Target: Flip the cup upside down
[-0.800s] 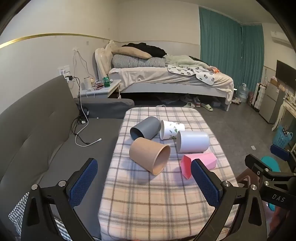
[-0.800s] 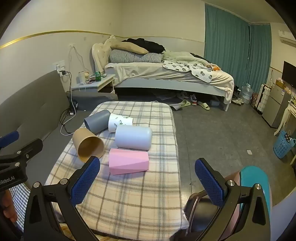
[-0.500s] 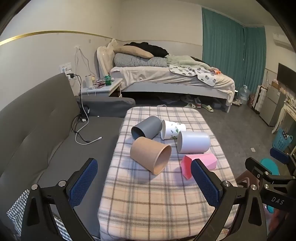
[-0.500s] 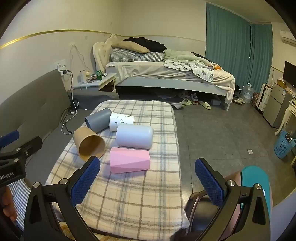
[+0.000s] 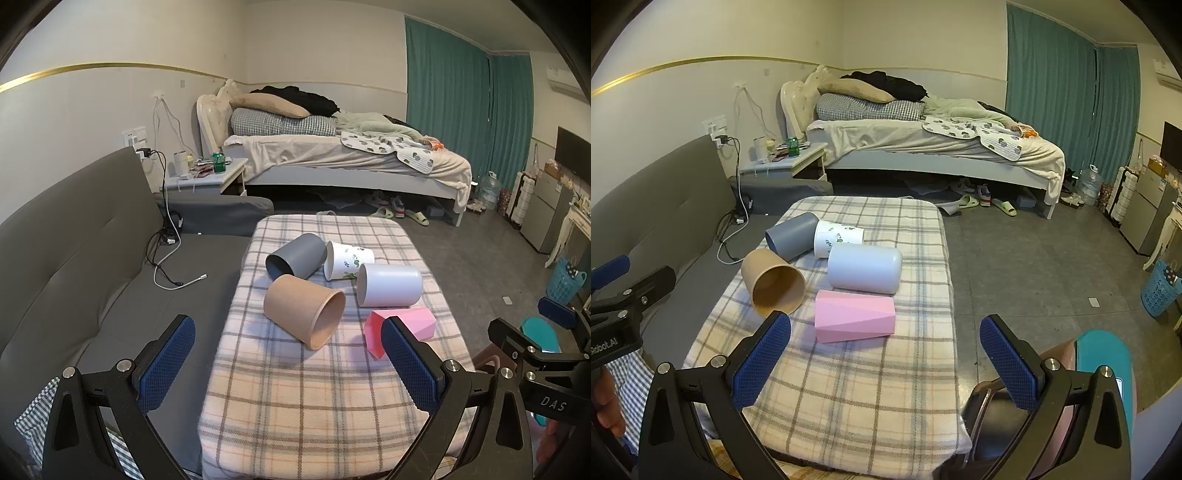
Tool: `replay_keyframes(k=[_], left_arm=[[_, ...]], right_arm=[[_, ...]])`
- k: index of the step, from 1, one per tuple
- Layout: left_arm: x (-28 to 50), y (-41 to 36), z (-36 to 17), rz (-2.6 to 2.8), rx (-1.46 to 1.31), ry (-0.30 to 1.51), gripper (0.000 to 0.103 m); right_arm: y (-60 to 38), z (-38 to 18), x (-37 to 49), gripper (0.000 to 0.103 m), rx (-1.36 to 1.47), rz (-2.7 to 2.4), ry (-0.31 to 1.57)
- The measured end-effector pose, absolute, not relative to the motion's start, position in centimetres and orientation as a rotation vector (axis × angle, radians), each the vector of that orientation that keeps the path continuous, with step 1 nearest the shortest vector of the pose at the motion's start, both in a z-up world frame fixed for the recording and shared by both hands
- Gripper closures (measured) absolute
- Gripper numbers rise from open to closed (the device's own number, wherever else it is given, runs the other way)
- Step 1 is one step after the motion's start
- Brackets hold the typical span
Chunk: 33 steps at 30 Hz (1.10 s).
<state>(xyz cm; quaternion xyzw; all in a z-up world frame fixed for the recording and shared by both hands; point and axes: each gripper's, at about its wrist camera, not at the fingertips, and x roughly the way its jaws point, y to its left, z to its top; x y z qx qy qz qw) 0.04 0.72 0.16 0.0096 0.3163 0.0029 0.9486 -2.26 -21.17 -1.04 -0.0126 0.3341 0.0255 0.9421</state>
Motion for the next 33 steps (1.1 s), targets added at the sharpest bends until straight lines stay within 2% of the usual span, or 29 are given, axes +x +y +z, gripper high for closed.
replay_keyframes(k=[33], left_arm=[[-0.18,0.76,0.41,0.009,0.014,0.643,0.0]], right_arm=[[-20.55,-1.27,-2.47,0.0,-0.033,0.072,0.695]])
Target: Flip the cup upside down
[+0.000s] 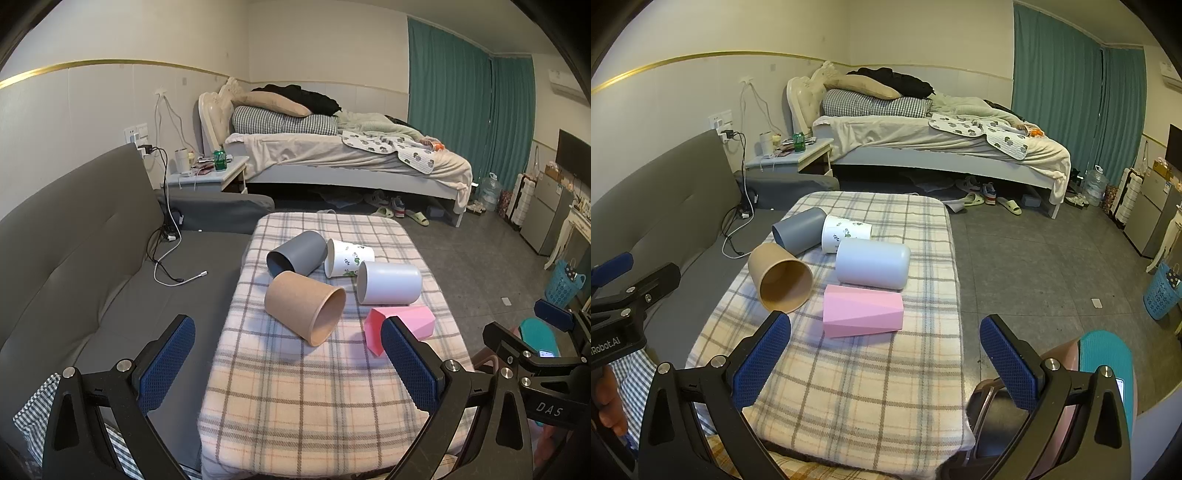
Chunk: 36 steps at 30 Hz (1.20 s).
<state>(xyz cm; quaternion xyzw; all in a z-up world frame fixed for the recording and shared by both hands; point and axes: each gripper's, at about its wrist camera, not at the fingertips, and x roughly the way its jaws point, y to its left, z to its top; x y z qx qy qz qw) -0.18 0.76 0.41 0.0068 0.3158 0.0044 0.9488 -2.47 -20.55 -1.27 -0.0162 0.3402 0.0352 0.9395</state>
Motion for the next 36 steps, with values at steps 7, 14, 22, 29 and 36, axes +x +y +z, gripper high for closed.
replay_keyframes(k=[7,14,22,29,36], left_arm=[[-0.19,0.79,0.4,0.009,0.014,0.642,0.0],[-0.16,0.81,0.42,0.009,0.013,0.642,0.0],[-0.17,0.86,0.44,0.009,0.012,0.642,0.0],[-0.26,0.9,0.45,0.009,0.012,0.643,0.0],[-0.39,0.94,0.46,0.013,0.011,0.652,0.0]], right_arm=[[-20.48,-1.26,-2.43,0.0,-0.033,0.073,0.695],[-20.38,-1.27,-2.48,0.0,-0.033,0.073,0.694],[-20.06,-1.09,-2.55,0.0,-0.037,0.079,0.693],[-19.74,-1.03,-2.62,0.0,-0.037,0.082,0.694],[-19.67,-1.11,-2.28,0.0,-0.047,0.102,0.705]])
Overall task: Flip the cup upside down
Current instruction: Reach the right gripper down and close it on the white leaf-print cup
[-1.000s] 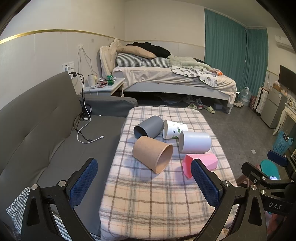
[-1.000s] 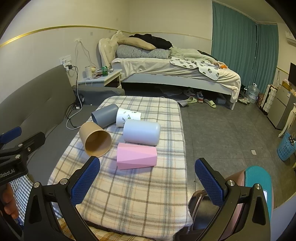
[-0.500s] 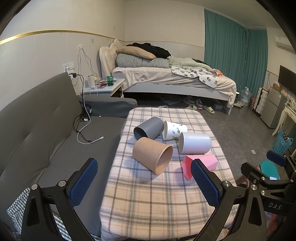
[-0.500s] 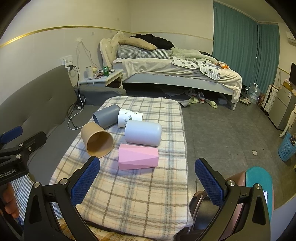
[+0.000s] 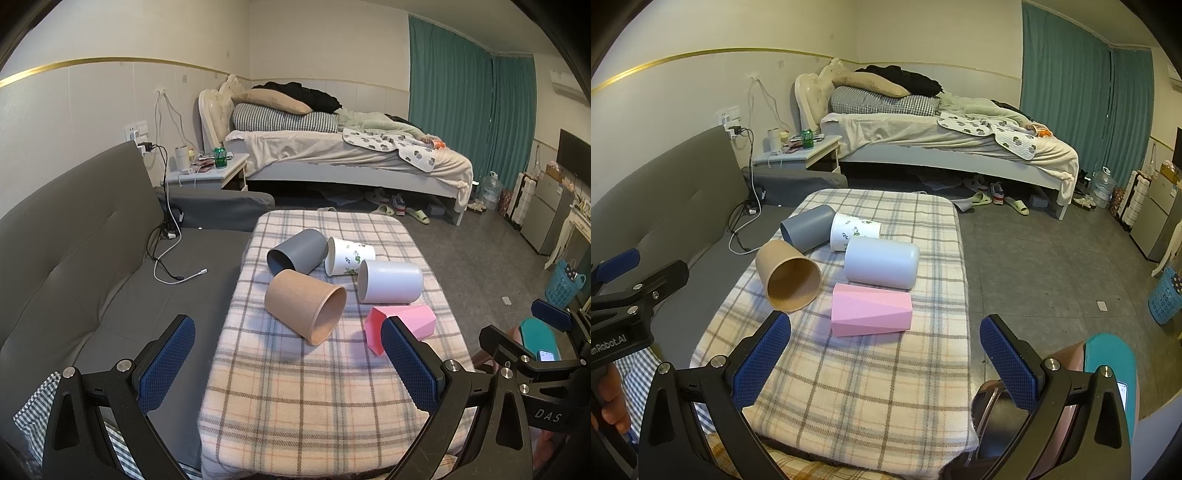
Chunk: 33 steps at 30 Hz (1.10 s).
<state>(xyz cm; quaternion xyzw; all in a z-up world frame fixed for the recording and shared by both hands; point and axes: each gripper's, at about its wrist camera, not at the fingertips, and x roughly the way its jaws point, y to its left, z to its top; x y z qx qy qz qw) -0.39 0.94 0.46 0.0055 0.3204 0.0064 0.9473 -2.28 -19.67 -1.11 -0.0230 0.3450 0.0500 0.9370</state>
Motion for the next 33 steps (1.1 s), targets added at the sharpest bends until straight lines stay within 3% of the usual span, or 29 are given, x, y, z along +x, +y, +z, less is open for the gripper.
replay_keyframes(k=[8,17,24,33], left_arm=[[2.9,0.9,-0.8,0.065,0.0,0.71,0.0],[9.9,2.9,-2.9,0.166,-0.02,0.777,0.0],[14.6,5.4,-5.6,0.212,-0.063,0.848,0.0],[17.0,7.9,-8.1,0.24,-0.111,0.906,0.0]], right_arm=[[-19.5,-0.7,0.5,0.0,-0.115,0.184,0.721],[-16.6,-0.1,12.1,0.0,-0.372,0.365,0.808],[-11.4,-5.9,20.2,0.0,-0.684,0.494,0.957],[-8.2,-12.2,25.8,0.0,-0.86,0.534,1.062]])
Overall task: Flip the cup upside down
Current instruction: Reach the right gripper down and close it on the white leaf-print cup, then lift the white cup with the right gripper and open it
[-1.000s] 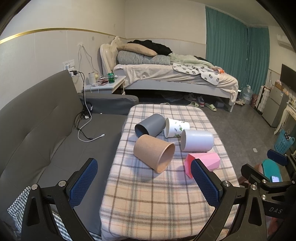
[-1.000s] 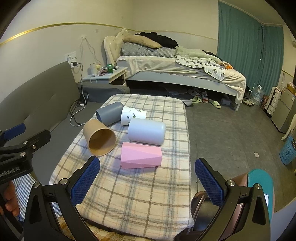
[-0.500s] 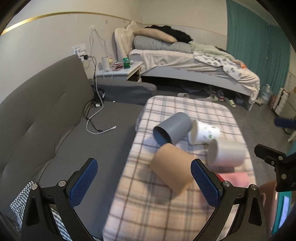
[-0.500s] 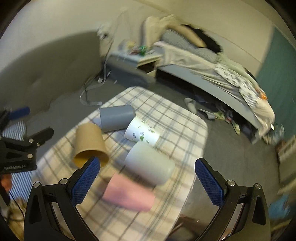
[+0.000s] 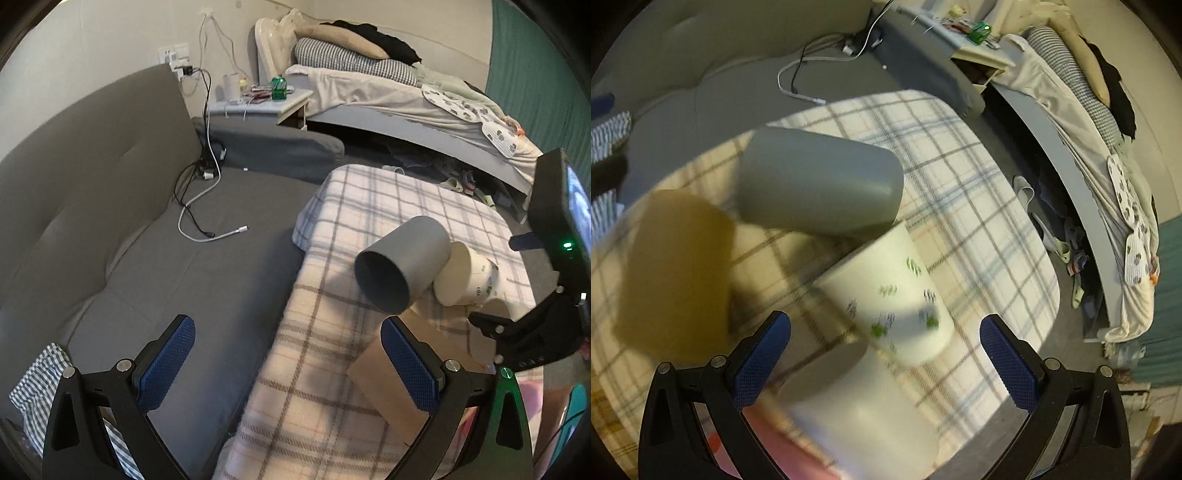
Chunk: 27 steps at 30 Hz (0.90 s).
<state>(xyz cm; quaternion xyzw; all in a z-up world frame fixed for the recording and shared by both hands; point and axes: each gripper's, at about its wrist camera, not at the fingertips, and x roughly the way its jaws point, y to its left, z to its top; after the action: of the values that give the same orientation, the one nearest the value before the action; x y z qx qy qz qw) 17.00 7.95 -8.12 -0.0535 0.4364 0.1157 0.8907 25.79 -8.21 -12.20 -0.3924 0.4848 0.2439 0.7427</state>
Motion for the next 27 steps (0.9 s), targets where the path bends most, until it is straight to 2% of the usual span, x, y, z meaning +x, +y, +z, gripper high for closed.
replay_keyframes(k=[4,7,10,13,21,27], left_arm=[[17.2,8.5,-9.0,0.238,-0.125,0.922,0.0],[17.2,8.6,-9.2,0.231,-0.124,0.927,0.0],[17.3,8.7,-9.2,0.228,-0.121,0.93,0.0],[17.1,8.7,-8.8,0.226,-0.118,0.927,0.0],[15.3,8.1,-4.5,0.208,-0.119,0.865,0.0],[11.6,7.4,0.2,0.179,-0.094,0.778,0.0]], right_arm=[[-7.2,-14.0,27.3,0.0,-0.912,0.522,1.084],[-6.8,-14.8,27.9,0.009,-0.939,0.515,1.09],[-6.7,-14.9,28.3,0.026,-0.916,0.522,1.11],[-6.7,-14.1,28.1,0.028,-0.895,0.521,1.092],[-9.4,-5.1,27.3,0.033,-0.683,0.436,0.955],[-12.5,2.1,21.9,0.033,-0.506,0.347,0.909]])
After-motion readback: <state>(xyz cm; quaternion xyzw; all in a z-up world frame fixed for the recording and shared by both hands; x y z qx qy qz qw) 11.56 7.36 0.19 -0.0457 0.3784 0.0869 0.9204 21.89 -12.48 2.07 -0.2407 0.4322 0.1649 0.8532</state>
